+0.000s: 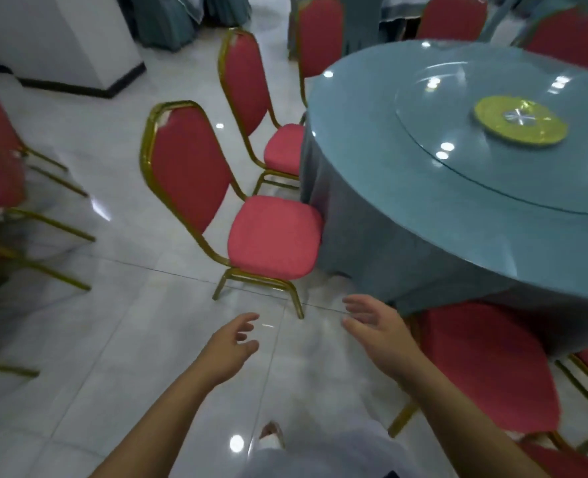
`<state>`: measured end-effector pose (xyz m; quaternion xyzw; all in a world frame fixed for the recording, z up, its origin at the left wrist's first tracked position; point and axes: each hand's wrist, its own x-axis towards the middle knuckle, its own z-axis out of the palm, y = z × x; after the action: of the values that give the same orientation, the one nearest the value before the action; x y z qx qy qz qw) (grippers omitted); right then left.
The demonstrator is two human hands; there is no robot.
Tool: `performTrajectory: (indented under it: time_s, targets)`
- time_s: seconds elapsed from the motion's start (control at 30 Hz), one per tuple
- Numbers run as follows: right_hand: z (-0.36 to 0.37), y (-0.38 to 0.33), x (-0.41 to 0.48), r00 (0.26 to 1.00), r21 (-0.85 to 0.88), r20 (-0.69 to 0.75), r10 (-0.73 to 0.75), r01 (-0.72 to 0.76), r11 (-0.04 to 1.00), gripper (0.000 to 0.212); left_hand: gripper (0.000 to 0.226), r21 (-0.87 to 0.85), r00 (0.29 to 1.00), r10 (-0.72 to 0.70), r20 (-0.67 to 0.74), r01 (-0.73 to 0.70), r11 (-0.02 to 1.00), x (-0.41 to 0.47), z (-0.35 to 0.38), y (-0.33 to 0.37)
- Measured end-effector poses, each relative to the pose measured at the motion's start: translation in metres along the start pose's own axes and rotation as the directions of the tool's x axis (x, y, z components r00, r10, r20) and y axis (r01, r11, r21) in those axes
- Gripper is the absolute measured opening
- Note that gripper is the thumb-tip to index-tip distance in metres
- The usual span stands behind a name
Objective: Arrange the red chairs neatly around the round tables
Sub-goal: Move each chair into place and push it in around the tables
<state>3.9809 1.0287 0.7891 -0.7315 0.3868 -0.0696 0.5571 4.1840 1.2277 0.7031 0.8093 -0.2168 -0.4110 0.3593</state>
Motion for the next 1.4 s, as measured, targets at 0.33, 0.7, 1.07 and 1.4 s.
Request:
performTrajectory:
  time_s: [0.33, 0.7, 1.07, 1.4]
  targets:
    - [0.146, -0.112, 0.157, 0.987, -0.041, 0.161, -0.019, 0.026, 0.999, 0.040, 0.047, -0.106, 0.961, -0.065, -0.268, 0.038, 0.994, 0.048, -0.191, -0.041]
    - [0.338, -0.265, 0.416, 0.985, 0.051, 0.171, 0.009, -0.018, 0.999, 0.113, 0.045, -0.095, 0.956, -0.122, -0.268, 0.100, 0.990, 0.169, -0.373, -0.023]
    - [0.438, -0.300, 0.515, 0.963, -0.157, -0.061, 0.264, -0.270, 0.950, 0.083, 0.043, 0.051, 0.994, -0.001, -0.108, 0.006, 0.999, 0.276, -0.486, -0.020]
    - [0.374, -0.228, 0.372, 0.947, -0.009, -0.102, 0.306, -0.309, 0.951, 0.069, 0.088, 0.437, 0.902, 0.348, 0.256, -0.430, 0.790, 0.376, -0.495, 0.045]
